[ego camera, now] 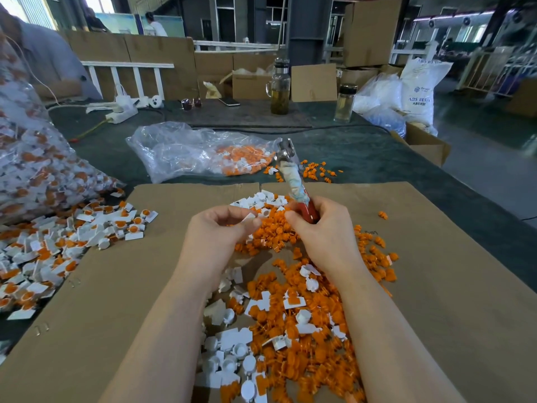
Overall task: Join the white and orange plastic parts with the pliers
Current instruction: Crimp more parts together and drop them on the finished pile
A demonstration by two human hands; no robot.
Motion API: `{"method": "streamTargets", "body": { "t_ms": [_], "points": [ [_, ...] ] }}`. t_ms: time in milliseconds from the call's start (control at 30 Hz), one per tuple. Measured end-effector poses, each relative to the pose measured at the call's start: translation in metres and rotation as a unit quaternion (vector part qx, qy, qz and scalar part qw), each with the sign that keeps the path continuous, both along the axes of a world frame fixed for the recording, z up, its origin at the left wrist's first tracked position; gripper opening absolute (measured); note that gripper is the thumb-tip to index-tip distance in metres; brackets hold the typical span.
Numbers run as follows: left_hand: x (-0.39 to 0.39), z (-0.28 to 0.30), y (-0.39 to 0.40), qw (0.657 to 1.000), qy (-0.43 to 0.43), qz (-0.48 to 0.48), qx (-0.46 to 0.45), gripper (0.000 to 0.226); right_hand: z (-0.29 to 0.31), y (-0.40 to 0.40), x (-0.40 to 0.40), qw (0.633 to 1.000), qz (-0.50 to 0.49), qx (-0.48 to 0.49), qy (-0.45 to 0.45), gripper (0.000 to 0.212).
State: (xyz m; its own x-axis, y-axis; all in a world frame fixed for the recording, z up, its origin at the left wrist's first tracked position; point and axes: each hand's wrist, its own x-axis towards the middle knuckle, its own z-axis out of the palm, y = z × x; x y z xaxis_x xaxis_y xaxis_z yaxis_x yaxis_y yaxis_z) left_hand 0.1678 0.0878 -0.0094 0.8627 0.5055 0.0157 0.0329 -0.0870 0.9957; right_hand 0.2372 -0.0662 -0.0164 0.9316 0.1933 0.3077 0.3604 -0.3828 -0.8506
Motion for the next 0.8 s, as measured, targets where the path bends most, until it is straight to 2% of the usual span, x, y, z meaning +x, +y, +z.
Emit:
{"method": "streamTargets", "body": {
  "t_ms": [100,167,300,533,667,800],
  "points": [
    [0.002,0.000,-0.005,0.997,-0.024,0.033,-0.072,0.010,0.001,0.002,-0.003,0.999,0.034,0.026,0.000,0.013],
    [0.002,0.001,-0.006,0.992,-0.035,0.037,-0.115,0.009,0.001,0.003,-0.005,0.999,0.038,0.016,-0.013,0.012],
    [0.002,0.002,-0.009,0.987,-0.047,0.022,-0.150,0.012,0.000,0.004,-0.005,0.999,0.048,0.008,-0.020,0.014],
    [0.002,0.005,-0.017,0.994,-0.052,0.021,-0.099,0.009,0.000,0.007,-0.008,0.997,0.016,-0.010,-0.069,0.024],
    [0.005,0.004,-0.020,0.997,-0.044,0.051,-0.035,0.010,0.000,0.010,-0.009,0.996,-0.009,-0.039,-0.075,0.012],
    [0.006,0.003,-0.022,0.997,-0.041,0.061,0.017,0.009,0.000,0.012,-0.011,0.994,-0.030,-0.045,-0.091,0.018]
  ]
}}
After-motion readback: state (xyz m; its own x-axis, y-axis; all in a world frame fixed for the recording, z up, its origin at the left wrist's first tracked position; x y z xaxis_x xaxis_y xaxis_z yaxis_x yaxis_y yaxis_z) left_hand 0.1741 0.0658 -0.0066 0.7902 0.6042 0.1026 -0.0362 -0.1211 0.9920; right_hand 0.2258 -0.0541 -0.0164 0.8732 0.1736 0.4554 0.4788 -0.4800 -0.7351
